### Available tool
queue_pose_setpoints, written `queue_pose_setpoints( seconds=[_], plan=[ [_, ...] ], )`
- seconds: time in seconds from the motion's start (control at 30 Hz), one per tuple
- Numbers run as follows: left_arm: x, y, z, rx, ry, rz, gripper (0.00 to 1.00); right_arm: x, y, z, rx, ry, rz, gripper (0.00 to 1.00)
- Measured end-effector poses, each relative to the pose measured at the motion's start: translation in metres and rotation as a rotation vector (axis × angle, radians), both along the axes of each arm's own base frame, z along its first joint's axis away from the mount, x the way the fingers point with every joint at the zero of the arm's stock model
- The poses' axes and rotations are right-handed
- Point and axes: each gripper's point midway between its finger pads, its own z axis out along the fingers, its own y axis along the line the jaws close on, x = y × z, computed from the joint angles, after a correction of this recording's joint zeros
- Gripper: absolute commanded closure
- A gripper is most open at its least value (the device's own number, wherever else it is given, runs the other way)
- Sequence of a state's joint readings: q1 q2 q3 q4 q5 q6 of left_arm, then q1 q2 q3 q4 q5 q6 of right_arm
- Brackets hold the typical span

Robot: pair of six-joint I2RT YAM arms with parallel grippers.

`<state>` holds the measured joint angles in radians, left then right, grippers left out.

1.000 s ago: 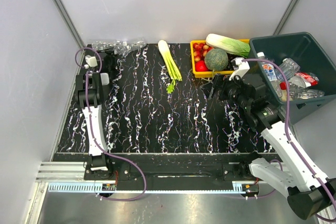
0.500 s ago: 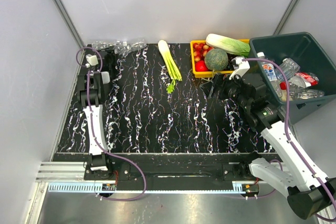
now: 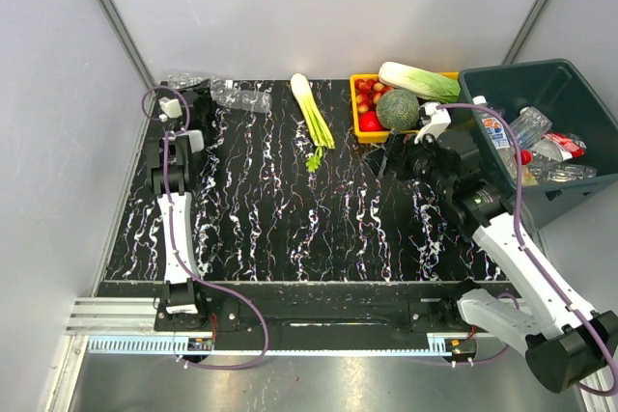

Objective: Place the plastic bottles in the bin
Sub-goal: Pick up the plastic bottle from the corner of the board.

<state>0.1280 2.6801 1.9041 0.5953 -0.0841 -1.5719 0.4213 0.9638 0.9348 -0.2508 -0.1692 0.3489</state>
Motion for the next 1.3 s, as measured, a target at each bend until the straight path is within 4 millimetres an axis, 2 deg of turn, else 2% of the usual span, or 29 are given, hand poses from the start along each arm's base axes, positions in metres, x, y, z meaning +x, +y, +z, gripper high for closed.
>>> queue_pose_setpoints(
  seconds=[0.13, 0.23, 0.37, 0.57, 0.7, 0.8, 0.9, 1.0, 1.07, 1.17, 1.3],
  plan=[
    [0.0, 0.0, -0.004, 0.002, 0.004, -0.002, 0.6, 0.002, 0.002, -0.005, -0.005, 0.014, 0.005, 0.01],
    [-0.003, -0.001, -0.013, -0.003, 0.015, -0.002, 0.67, 0.003, 0.003, -0.006, -0.005, 0.016, 0.007, 0.01],
    [-0.012, -0.003, -0.012, -0.009, -0.015, -0.005, 0.84, 0.004, 0.003, -0.005, -0.001, 0.01, 0.008, 0.01],
    [-0.046, -0.011, -0.016, 0.01, 0.047, -0.03, 1.0, -0.001, 0.001, -0.003, 0.011, -0.002, 0.007, 0.01],
    [-0.079, -0.026, -0.016, 0.033, 0.094, -0.091, 1.0, -0.003, -0.002, -0.005, 0.01, -0.004, -0.009, 0.0],
    [-0.108, -0.038, -0.008, 0.046, 0.104, -0.127, 1.0, 0.0, -0.007, -0.012, -0.008, 0.015, -0.04, 0.0],
    [-0.131, -0.05, 0.012, 0.044, 0.08, -0.163, 1.0, -0.003, -0.011, -0.019, -0.025, 0.042, -0.054, 0.01],
    [-0.15, -0.062, 0.038, 0.053, 0.051, -0.208, 1.0, -0.01, -0.012, -0.015, -0.019, 0.038, -0.047, 0.01],
    [-0.16, -0.066, 0.061, 0.078, 0.026, -0.231, 1.0, -0.018, -0.015, -0.004, -0.003, 0.013, -0.045, 0.01],
    [-0.173, -0.073, 0.11, 0.147, -0.037, -0.268, 1.0, -0.03, -0.02, 0.015, 0.026, -0.038, -0.045, 0.01],
    [-0.192, -0.084, 0.164, 0.253, -0.1, -0.328, 1.0, -0.041, -0.024, 0.035, 0.056, -0.086, -0.043, 0.01]
  ],
)
